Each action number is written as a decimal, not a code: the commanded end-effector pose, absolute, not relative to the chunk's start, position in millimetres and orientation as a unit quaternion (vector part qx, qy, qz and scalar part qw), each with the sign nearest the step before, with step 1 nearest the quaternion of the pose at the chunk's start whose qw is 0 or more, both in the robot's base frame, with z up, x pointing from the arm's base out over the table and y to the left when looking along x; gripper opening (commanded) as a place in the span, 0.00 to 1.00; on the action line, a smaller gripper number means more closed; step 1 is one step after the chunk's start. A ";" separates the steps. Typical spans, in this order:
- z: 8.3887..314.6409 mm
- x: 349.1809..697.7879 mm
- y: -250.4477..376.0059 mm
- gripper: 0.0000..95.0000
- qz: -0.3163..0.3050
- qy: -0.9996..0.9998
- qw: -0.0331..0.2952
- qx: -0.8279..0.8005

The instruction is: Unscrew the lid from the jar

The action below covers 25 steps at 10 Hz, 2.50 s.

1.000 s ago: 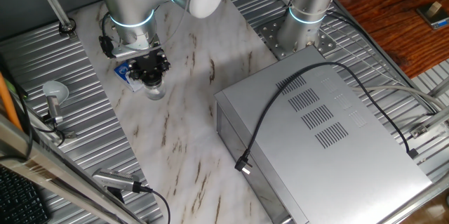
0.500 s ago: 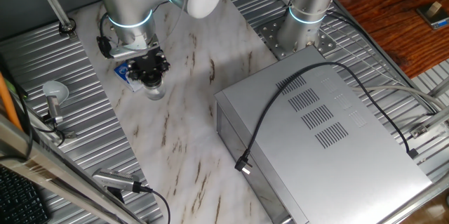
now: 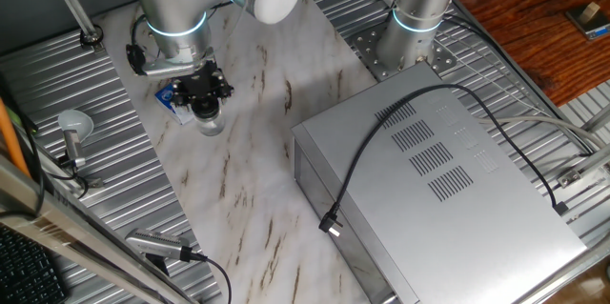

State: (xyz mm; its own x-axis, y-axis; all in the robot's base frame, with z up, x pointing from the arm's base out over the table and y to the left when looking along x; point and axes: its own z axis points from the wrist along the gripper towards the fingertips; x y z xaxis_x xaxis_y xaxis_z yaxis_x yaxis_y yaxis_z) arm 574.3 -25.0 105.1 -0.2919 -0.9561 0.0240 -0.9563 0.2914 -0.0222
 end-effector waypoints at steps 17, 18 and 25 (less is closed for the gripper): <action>108.4 574.1 -32.3 0.60 -0.017 -0.999 0.021 0.036; 109.1 573.8 -33.8 0.60 -0.018 -0.999 0.020 0.038; 106.1 573.9 -34.2 0.80 -0.023 -0.998 0.006 0.051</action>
State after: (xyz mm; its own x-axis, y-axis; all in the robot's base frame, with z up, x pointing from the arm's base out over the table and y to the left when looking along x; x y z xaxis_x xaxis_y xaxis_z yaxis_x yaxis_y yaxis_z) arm 572.8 -34.1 106.3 -0.9949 -0.1005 0.0085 -0.1000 0.9939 0.0474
